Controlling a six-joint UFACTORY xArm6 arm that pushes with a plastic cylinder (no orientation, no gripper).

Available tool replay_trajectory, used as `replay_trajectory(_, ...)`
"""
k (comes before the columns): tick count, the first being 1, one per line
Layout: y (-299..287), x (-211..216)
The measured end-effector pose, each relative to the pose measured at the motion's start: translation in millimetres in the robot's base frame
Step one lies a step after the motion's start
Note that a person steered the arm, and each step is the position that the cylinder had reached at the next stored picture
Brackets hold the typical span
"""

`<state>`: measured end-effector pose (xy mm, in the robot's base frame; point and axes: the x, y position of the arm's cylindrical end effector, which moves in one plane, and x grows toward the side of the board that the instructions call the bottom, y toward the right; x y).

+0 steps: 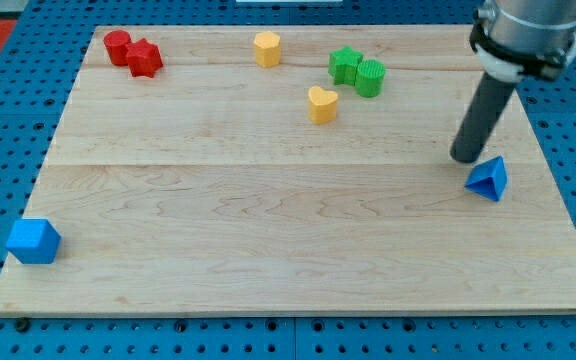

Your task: Move the blue triangle to the bottom right

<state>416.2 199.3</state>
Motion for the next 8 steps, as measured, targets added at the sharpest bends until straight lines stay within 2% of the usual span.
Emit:
replay_trajectory(1,37,-2)
replay_trajectory(2,53,39)
replay_trajectory(3,9,55)
replay_trajectory(4,7,32)
replay_trajectory(5,-27,41)
replay_trajectory(6,5,80)
replay_trajectory(8,2,102)
